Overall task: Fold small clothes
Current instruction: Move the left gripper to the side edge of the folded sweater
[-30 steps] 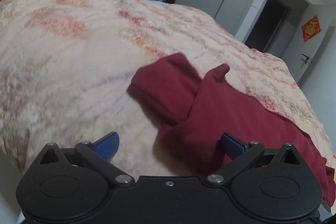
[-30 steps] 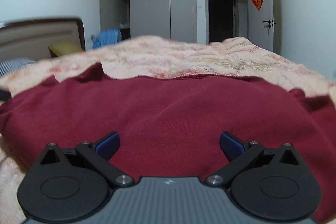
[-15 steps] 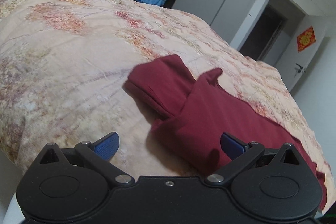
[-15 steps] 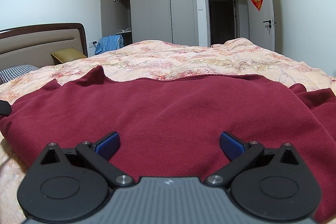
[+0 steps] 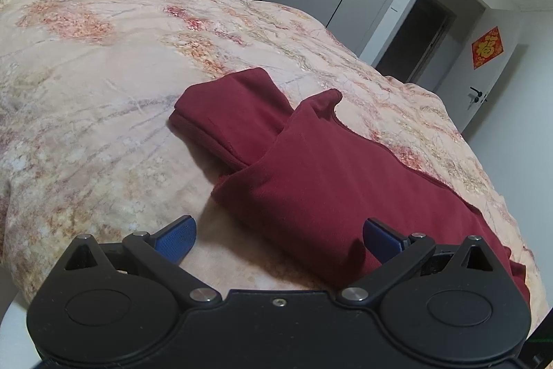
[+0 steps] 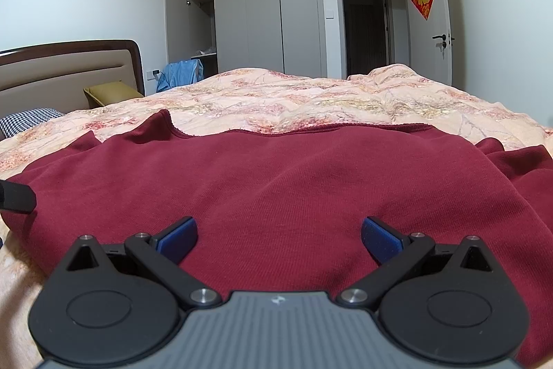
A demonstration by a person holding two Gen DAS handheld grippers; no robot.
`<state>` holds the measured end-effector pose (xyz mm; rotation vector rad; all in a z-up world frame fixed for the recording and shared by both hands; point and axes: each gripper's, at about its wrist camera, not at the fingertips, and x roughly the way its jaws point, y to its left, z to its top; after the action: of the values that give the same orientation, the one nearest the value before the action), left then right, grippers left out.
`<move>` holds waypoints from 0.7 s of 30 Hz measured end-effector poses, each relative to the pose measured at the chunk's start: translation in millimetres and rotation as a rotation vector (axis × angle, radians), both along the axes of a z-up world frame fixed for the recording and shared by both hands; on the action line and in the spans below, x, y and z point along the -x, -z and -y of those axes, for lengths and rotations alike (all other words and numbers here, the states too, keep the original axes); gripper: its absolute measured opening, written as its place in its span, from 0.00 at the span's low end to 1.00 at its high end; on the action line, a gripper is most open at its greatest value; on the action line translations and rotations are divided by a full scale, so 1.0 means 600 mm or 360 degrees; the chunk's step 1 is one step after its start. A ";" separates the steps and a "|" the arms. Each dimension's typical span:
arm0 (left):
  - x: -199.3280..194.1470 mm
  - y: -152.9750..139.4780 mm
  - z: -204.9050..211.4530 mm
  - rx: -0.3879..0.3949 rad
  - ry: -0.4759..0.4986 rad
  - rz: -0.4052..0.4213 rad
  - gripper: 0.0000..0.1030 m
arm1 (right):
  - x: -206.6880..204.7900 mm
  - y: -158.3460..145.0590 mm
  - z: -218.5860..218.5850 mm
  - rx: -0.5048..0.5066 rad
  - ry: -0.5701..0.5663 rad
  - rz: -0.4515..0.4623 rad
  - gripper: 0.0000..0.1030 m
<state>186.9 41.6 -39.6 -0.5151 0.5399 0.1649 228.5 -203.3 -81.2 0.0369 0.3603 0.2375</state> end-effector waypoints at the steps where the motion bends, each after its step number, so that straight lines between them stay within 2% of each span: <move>1: -0.005 -0.001 0.001 -0.0001 0.0011 0.0000 0.99 | 0.000 0.000 0.000 -0.0001 -0.0001 0.0000 1.00; 5: -0.025 -0.002 0.005 0.0012 0.0087 -0.0005 0.99 | 0.000 0.000 0.000 -0.0001 0.0000 0.0000 1.00; 12: -0.031 0.002 0.011 0.0000 0.0106 -0.0009 0.99 | 0.000 0.000 0.000 -0.0001 0.0000 0.0001 1.00; 21: -0.051 0.002 -0.002 0.0044 0.0110 0.0008 0.99 | 0.000 0.000 0.000 -0.0002 0.0000 0.0001 1.00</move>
<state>217.8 42.5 -40.6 -0.5226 0.5552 0.0904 228.4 -203.5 -81.5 0.0379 0.3594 0.2379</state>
